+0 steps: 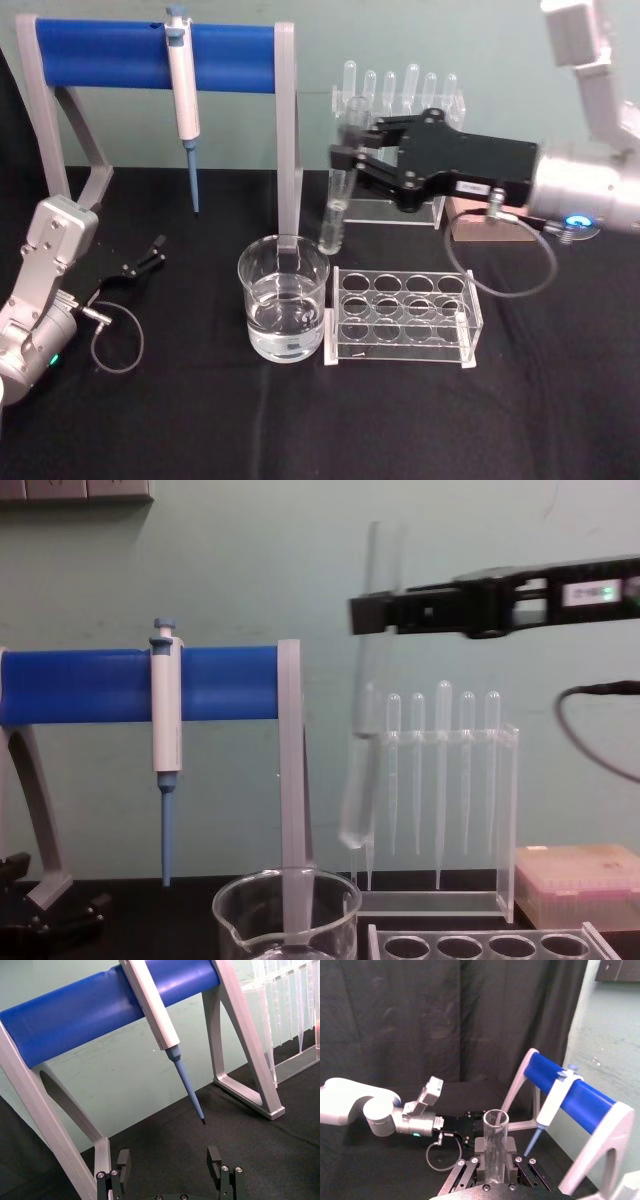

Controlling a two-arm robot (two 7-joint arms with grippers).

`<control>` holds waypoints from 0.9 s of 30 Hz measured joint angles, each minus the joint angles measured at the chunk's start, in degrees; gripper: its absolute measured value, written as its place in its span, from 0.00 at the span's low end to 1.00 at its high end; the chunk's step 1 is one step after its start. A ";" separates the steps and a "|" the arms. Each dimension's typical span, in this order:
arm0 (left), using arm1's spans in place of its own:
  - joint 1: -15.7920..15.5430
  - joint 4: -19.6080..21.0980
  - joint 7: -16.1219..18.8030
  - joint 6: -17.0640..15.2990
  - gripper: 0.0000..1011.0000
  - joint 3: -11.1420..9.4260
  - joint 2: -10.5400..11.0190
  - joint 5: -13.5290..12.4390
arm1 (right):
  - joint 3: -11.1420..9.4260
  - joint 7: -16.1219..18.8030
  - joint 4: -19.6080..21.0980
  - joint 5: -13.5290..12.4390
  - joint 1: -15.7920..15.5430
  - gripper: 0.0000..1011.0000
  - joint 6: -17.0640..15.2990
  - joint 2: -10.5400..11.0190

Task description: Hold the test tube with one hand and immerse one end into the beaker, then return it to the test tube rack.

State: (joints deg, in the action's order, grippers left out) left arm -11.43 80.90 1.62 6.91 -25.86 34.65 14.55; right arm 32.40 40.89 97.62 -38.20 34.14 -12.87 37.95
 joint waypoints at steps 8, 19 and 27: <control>0.00 0.00 0.00 0.00 0.99 0.00 0.00 0.00 | 4.39 -0.85 -4.11 1.43 2.87 0.23 -0.10 -3.96; 0.00 0.00 0.00 0.00 0.99 0.00 0.00 0.00 | 7.73 -2.89 -10.39 4.93 2.00 0.23 3.74 -8.26; 0.00 0.00 0.00 0.00 0.99 0.00 0.00 0.00 | 7.99 -3.37 -12.81 6.48 -0.58 0.23 6.04 -9.29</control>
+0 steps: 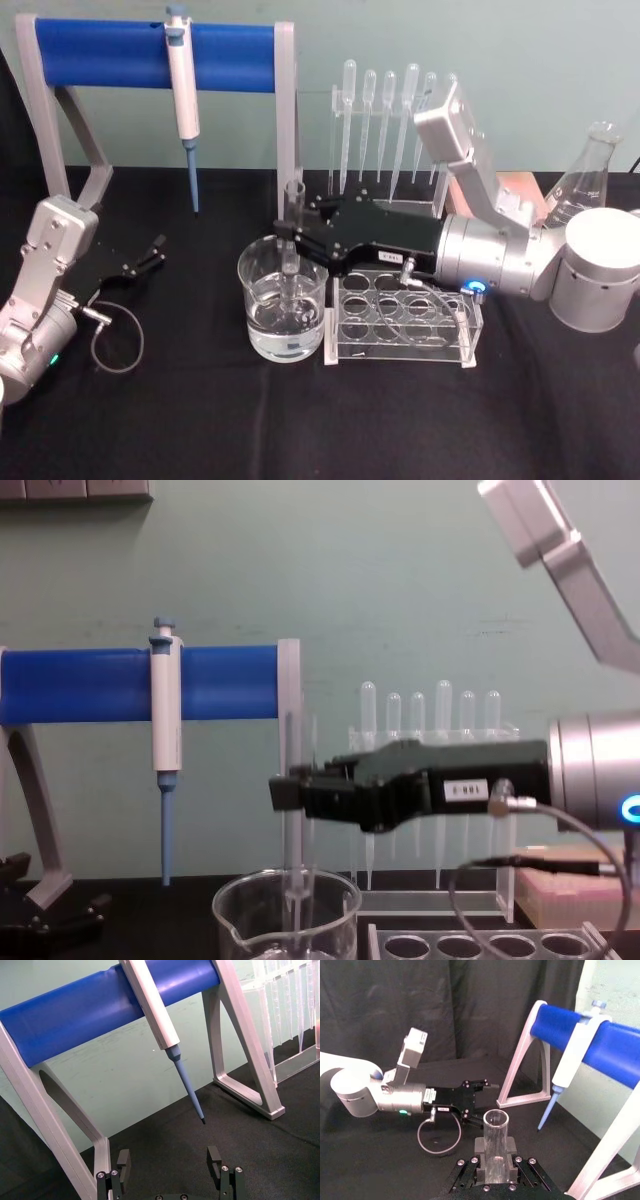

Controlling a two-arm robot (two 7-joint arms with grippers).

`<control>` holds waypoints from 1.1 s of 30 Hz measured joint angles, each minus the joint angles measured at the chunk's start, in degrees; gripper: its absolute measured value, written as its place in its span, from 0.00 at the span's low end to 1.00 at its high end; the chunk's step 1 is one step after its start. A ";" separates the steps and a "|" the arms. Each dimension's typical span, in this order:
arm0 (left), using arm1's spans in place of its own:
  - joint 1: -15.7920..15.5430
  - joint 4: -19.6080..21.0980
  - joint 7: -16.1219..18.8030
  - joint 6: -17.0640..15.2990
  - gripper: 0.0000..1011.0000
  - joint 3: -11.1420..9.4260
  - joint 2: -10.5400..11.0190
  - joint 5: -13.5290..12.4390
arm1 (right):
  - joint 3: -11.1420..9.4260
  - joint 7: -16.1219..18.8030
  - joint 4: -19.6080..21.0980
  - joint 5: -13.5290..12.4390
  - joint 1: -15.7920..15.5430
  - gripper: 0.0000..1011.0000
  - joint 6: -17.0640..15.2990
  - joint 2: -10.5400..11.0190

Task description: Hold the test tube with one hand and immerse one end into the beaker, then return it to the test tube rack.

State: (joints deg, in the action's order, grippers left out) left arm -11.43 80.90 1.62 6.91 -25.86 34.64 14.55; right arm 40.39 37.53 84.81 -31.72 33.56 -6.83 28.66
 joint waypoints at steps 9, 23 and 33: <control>0.00 0.00 0.00 0.00 0.99 0.00 0.00 0.00 | -0.48 -0.03 -2.29 2.01 -2.32 0.23 2.97 -1.22; 0.00 0.00 0.00 0.00 0.99 0.00 0.00 0.00 | -0.65 0.79 -3.97 4.65 -3.83 0.23 3.60 -2.48; 0.00 0.00 0.00 0.00 0.99 0.00 0.00 0.00 | -0.75 0.77 -3.94 4.81 -3.85 0.23 3.61 -2.49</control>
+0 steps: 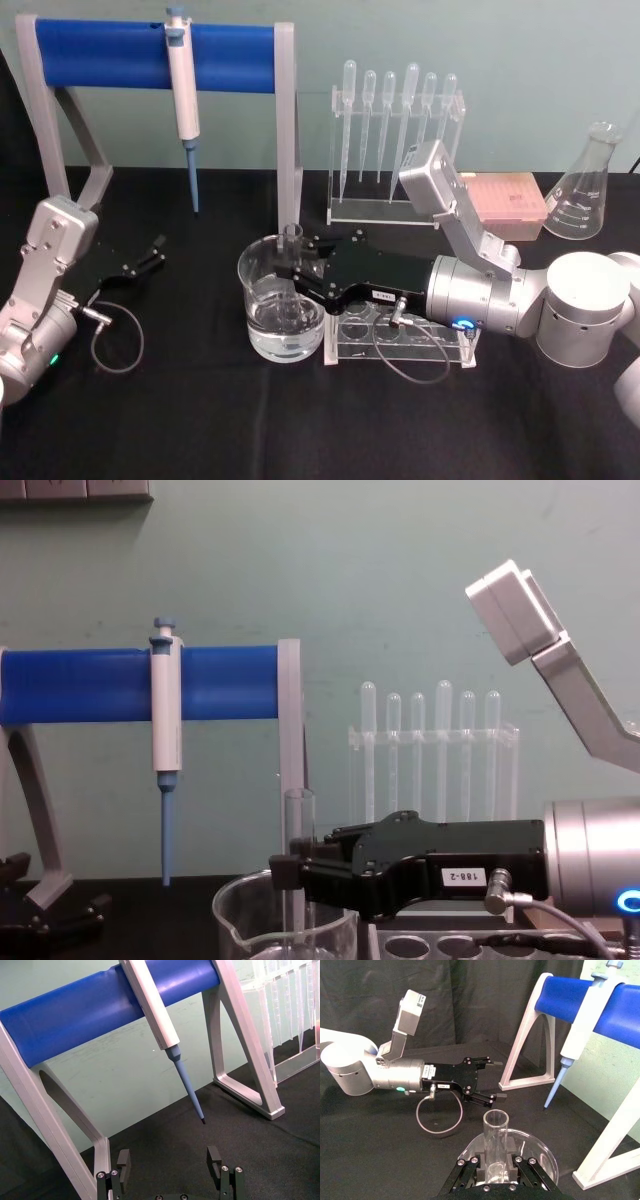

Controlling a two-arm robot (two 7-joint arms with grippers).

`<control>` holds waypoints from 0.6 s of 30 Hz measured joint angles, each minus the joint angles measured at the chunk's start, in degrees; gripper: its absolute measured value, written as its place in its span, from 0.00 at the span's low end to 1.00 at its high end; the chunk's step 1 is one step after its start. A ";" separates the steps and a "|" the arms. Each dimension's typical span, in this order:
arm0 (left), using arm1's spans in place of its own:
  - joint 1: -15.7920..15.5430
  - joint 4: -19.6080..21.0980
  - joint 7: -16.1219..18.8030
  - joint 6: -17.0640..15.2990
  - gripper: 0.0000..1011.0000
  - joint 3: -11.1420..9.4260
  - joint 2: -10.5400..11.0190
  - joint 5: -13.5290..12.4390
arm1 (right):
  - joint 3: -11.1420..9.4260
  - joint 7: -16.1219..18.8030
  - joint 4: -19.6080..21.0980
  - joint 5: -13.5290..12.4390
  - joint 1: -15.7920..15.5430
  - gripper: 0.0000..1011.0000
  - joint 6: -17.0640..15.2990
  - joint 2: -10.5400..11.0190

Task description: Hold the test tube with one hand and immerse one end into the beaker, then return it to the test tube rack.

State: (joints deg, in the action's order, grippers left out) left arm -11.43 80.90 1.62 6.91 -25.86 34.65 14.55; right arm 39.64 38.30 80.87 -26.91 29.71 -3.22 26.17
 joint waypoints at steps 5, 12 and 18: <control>0.00 0.00 0.00 0.00 0.99 0.00 0.00 0.00 | 0.01 0.00 0.02 -0.06 0.03 0.23 0.00 0.02; 0.00 0.00 0.00 0.00 0.99 0.00 0.00 0.00 | 0.04 0.02 0.06 -0.13 0.06 0.23 0.00 0.05; 0.00 0.00 0.00 0.00 0.99 0.00 0.00 0.00 | 0.08 0.04 0.07 -0.17 0.09 0.23 -0.02 0.06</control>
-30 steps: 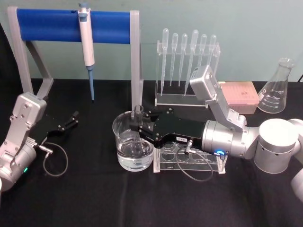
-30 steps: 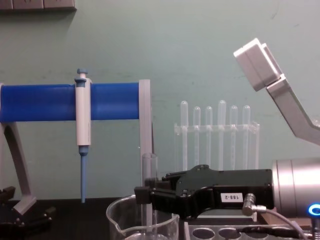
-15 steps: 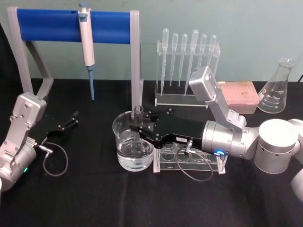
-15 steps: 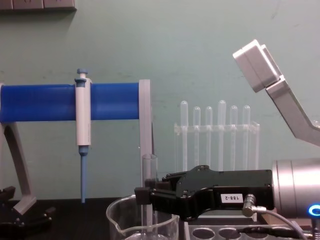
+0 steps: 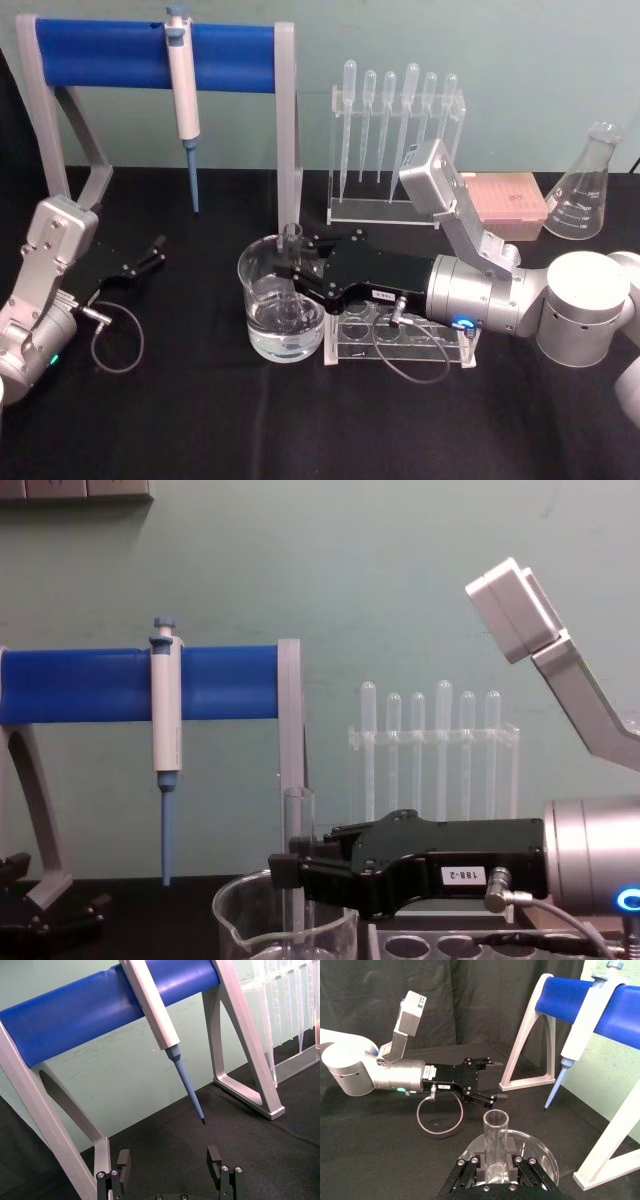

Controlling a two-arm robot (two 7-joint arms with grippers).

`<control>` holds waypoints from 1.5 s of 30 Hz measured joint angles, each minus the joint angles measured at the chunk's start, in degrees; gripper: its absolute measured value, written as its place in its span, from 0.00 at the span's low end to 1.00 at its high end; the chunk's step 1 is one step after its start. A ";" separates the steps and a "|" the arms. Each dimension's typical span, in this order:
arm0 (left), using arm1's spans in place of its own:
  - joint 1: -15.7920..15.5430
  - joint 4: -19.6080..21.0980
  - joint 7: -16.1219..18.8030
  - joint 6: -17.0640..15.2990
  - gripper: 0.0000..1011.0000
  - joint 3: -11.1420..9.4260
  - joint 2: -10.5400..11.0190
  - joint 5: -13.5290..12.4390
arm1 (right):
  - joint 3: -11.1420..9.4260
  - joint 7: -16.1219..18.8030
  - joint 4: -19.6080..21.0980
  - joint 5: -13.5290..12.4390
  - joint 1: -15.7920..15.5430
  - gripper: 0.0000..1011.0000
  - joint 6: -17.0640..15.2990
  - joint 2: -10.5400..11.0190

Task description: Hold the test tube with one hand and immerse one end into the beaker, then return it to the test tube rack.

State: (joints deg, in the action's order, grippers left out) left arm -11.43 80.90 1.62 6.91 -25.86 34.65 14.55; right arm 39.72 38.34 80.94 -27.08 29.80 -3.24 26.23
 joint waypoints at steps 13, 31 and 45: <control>0.00 0.00 0.00 0.00 0.99 0.00 0.00 0.00 | 0.01 0.04 0.00 -0.06 0.02 0.23 -0.04 0.00; 0.00 0.00 0.00 0.00 0.99 0.00 0.00 0.00 | 0.01 0.04 0.00 -0.06 0.02 0.23 -0.04 0.00; 0.00 0.00 0.00 0.00 0.99 0.00 0.00 0.00 | 0.01 0.04 0.00 -0.06 0.02 0.23 -0.04 0.00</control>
State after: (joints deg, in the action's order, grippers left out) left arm -11.43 80.90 1.62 6.91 -25.86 34.65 14.55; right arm 39.73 38.38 80.94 -27.14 29.81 -3.28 26.23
